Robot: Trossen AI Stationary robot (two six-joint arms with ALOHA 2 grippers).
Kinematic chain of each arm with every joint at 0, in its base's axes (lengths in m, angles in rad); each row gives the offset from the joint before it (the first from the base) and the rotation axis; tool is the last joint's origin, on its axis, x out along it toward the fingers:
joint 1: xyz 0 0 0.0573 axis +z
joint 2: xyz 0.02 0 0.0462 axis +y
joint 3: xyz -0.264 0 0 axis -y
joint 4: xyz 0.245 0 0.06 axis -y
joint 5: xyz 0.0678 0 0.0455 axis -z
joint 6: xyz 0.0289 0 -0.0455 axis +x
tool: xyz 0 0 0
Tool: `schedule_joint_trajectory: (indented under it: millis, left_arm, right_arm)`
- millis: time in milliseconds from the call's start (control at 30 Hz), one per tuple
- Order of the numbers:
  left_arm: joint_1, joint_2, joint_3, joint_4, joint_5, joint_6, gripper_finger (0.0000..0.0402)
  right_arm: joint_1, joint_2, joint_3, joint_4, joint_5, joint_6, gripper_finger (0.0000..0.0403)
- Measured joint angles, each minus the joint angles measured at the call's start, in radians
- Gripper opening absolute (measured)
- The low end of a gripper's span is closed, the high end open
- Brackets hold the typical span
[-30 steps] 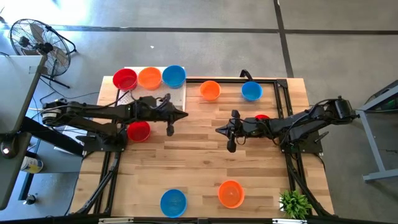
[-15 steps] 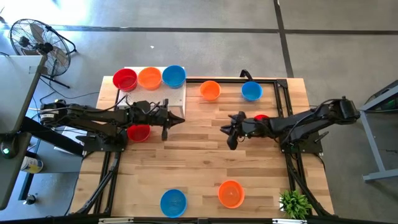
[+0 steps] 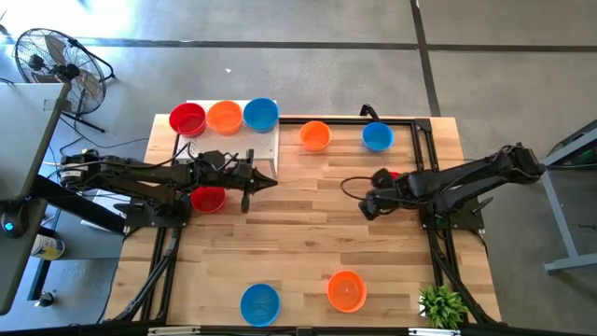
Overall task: Pick & Place Mini bowls
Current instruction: Stack the orange bowl on top of the other orange bowls on the shelf
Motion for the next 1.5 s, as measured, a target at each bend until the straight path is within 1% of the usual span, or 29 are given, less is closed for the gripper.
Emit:
schedule_joint_trajectory:
  millis: [67, 133, 267, 400, 500, 600, 700, 833, 967, 1067, 1167, 1367, 1500]
  left_arm:
    - [0.0, 0.0, 0.0, 0.0, 0.0, 0.0, 0.0]
    - [0.0, 0.0, 0.0, 0.0, 0.0, 0.0, 0.0]
    - [0.0, 0.0, 0.0, 0.0, 0.0, 0.0, 0.0]
    - [0.0, 0.0, 0.0, 0.0, 0.002, 0.003, 0.0]
    - [0.0, 0.0, 0.0, 0.002, 0.002, 0.008, 0.0]
    - [0.0, 0.0, 0.0, 0.002, 0.002, 0.008, 0.0]
    - [0.0, 0.0, 0.0, 0.002, 0.002, 0.008, 0.0]
    - [0.0, 0.0, 0.0, 0.001, 0.002, 0.01, 0.0]
    - [0.0, 0.0, 0.0, 0.0, 0.002, 0.011, 0.0]
    - [0.0, 0.0, 0.0, 0.0, 0.002, 0.018, 0.0]
    - [0.0, 0.0, 0.0, -0.001, 0.002, 0.018, 0.0]
    - [0.0, 0.0, 0.0, -0.001, 0.001, 0.018, 0.0]
    - [0.0, 0.0, 0.0, -0.001, 0.001, 0.018, 0.0]
  right_arm:
    - [0.002, 0.0, -0.002, -0.077, -0.001, 0.111, 0.0178]
    - [-0.005, 0.0, -0.023, -0.093, -0.006, 0.181, 0.0185]
    - [-0.043, 0.0, -0.094, -0.009, -0.008, 0.21, 0.0188]
    - [-0.099, 0.0, -0.162, 0.091, -0.011, 0.185, 0.0181]
    - [-0.138, 0.0, -0.199, 0.15, -0.011, 0.139, 0.0167]
    - [-0.162, 0.001, -0.219, 0.192, -0.017, 0.091, 0.0148]
    - [-0.168, 0.001, -0.218, 0.198, -0.02, 0.052, 0.0136]
    - [-0.168, -0.001, -0.218, 0.196, -0.049, 0.019, 0.014]
    - [-0.157, -0.001, -0.217, 0.201, -0.127, -0.017, 0.0165]
    - [-0.135, -0.001, -0.189, 0.197, -0.192, -0.041, 0.019]
    - [-0.094, -0.001, -0.131, 0.199, -0.207, -0.072, 0.0205]
    - [0.016, 0.019, 0.01, 0.205, -0.158, -0.123, 0.0204]
    - [0.095, 0.075, 0.094, 0.205, -0.155, -0.139, 0.0198]
